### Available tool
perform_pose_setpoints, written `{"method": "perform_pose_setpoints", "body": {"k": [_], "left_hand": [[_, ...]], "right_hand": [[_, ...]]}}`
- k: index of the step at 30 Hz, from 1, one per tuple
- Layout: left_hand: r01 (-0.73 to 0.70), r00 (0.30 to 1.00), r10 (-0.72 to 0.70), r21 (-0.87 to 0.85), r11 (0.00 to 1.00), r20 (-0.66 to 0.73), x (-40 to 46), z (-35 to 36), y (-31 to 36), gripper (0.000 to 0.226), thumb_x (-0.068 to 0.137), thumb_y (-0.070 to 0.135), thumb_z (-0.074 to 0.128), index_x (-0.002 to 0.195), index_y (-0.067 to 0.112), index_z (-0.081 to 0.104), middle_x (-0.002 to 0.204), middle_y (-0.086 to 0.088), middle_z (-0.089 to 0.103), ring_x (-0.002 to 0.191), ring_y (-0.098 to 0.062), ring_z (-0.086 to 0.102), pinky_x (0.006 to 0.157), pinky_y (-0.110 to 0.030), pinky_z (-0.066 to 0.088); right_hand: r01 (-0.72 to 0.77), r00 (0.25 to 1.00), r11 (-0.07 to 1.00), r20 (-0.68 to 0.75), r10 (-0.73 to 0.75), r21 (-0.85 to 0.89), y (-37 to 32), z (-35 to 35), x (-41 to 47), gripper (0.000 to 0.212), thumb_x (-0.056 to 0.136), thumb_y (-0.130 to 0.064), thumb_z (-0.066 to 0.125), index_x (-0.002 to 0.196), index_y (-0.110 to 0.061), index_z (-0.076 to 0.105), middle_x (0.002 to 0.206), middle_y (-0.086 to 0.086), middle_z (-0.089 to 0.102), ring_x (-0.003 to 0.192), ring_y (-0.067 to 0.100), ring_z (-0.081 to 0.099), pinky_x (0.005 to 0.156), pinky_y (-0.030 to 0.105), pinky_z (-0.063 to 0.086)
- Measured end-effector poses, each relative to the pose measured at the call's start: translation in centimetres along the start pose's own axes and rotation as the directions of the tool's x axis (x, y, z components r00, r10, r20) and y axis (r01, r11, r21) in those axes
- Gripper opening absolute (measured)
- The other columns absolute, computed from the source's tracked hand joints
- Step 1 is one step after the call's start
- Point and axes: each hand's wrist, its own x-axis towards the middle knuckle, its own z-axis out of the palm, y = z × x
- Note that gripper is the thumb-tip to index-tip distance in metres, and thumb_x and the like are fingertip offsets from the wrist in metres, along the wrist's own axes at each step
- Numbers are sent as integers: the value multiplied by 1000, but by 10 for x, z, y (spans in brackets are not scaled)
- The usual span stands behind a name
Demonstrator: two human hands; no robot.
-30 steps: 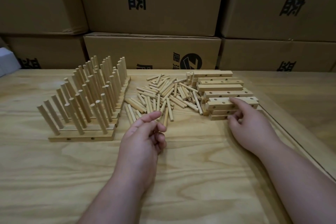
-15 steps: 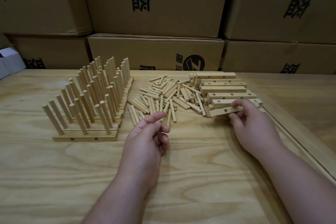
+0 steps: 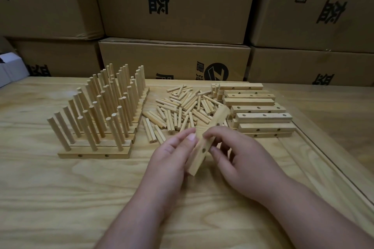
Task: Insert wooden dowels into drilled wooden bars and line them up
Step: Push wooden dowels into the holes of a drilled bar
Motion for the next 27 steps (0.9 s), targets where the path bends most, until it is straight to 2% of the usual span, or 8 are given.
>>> {"method": "perform_pose_setpoints", "body": {"k": [5, 7, 10, 12, 14, 17, 21, 27], "left_hand": [[-32, 998, 30, 45, 998, 50, -1, -3, -1, 38, 83, 41, 71, 116, 22, 76, 116, -7, 76, 112, -24, 71, 95, -42, 54], [-27, 997, 23, 48, 998, 69, -1, -3, 1, 36, 83, 43, 76, 114, 24, 77, 113, -7, 77, 104, -20, 73, 87, -37, 54], [14, 999, -14, 0, 1000, -29, 2, -3, 1, 34, 85, 36, 70, 109, 13, 77, 96, -10, 78, 72, -14, 68, 69, -30, 54], [34, 989, -45, -81, 996, -141, 5, -2, 3, 27, 96, 28, 63, 97, 6, 77, 77, -9, 73, 56, -14, 59, 51, -25, 49], [34, 970, -82, -204, 978, -230, 7, -2, 6, 34, 100, 24, 58, 78, 8, 79, 72, -8, 70, 50, -13, 55, 44, -24, 43], [37, 954, -142, -366, 930, -264, 9, -4, 11, 37, 101, 23, 55, 76, 5, 76, 71, -6, 69, 49, -13, 52, 42, -23, 42], [56, 957, -170, -422, 905, -237, 9, -6, 12, 45, 101, 24, 53, 67, 8, 78, 70, -5, 68, 50, -13, 53, 41, -24, 43], [63, 959, -179, -453, 889, -218, 7, -6, 14, 50, 101, 25, 52, 61, 10, 77, 66, -5, 65, 48, -13, 52, 42, -23, 42]], "right_hand": [[48, 998, 996, -39, -45, 80, -13, 10, -2, 38, 92, -25, 56, 126, -41, 57, 109, -25, 60, 93, 1, 60, 75, 21, 51], [22, 998, 987, -59, -13, 158, -13, 15, -3, 41, 91, -25, 57, 128, -43, 55, 104, -22, 62, 86, 6, 62, 72, 24, 51], [-38, 994, 959, -91, 66, 282, -9, 19, -3, 44, 90, -26, 58, 127, -47, 51, 99, -16, 61, 75, 13, 62, 57, 27, 49], [-64, 990, 976, -107, 87, 208, -4, 22, -1, 37, 90, -29, 57, 124, -44, 55, 104, -19, 59, 91, 9, 60, 68, 25, 51], [-112, 993, 991, -37, 115, 68, 3, 23, 1, 37, 91, -38, 55, 128, -42, 56, 120, -27, 50, 117, 0, 48, 95, 30, 47], [-155, 959, 979, 218, 181, -133, 11, 26, 4, 54, 98, -53, 44, 150, -47, 31, 155, -28, 22, 146, 1, 12, 120, 35, 18], [-83, 899, 968, 401, 176, -238, 11, 33, 7, 63, 96, -65, 19, 154, -51, -1, 160, -32, -12, 147, -6, -17, 119, 35, 1], [-81, 913, 976, 377, 153, -201, 7, 35, 10, 60, 99, -60, 22, 156, -47, 7, 161, -33, -1, 149, -6, -11, 119, 36, 2]]}}
